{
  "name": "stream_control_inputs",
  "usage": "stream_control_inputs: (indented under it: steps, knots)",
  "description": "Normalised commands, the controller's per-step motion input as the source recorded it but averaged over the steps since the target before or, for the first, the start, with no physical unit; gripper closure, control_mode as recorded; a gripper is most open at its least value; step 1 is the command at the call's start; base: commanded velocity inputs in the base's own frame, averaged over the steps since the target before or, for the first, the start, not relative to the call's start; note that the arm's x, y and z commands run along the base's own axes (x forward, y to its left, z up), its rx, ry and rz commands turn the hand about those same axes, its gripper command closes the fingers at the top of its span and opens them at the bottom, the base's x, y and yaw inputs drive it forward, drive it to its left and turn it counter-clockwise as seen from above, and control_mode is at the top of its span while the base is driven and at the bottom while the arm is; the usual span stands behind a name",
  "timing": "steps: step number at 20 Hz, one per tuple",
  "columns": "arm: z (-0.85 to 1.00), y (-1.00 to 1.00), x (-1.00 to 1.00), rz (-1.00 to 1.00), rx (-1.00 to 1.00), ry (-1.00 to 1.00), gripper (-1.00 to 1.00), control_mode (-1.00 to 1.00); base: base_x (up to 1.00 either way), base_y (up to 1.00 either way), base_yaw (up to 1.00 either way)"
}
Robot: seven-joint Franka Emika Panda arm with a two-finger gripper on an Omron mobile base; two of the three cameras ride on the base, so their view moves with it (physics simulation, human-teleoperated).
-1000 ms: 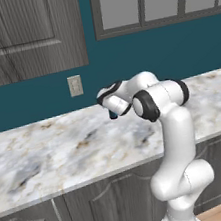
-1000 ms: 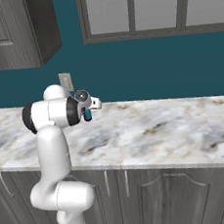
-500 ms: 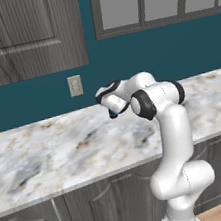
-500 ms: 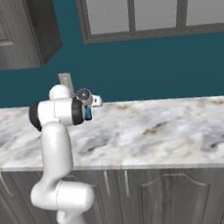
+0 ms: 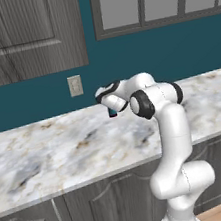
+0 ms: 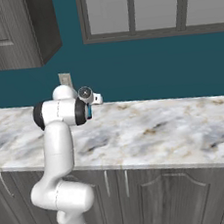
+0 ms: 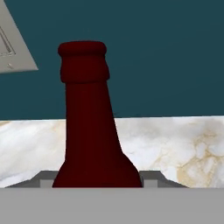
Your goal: Place the liquor and beer on the top shelf of the fridge to keep them out of children's reach, and place the broccoli on lower shelves for easy access.
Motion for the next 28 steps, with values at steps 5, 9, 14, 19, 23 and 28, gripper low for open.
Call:
stream_control_inputs:
  steps: [5, 9, 14, 19, 23, 28]
  knots:
    - [-0.05, 0.04, 0.0, 0.0, 0.0, 0.0, 1.0, -1.0, 0.0, 0.0, 0.0]
    - [0.0, 0.0, -0.01, 0.0, 0.0, 0.0, 1.0, -1.0, 0.0, 0.0, 0.0]
    - [0.43, -0.01, -0.38, 0.0, 0.0, 0.0, 1.0, -1.0, 0.0, 0.0, 0.0]
    - [0.97, -0.36, -0.82, 0.0, -0.02, -0.03, 1.0, -1.0, 0.0, 0.0, 0.0]
    - [0.85, -0.66, -0.98, 0.0, -0.06, 0.0, 1.0, -1.0, 0.0, 0.0, 0.0]
    - [0.73, -0.72, -1.0, 0.0, -0.1, 0.0, 1.0, -1.0, 0.0, 0.0, 0.0]
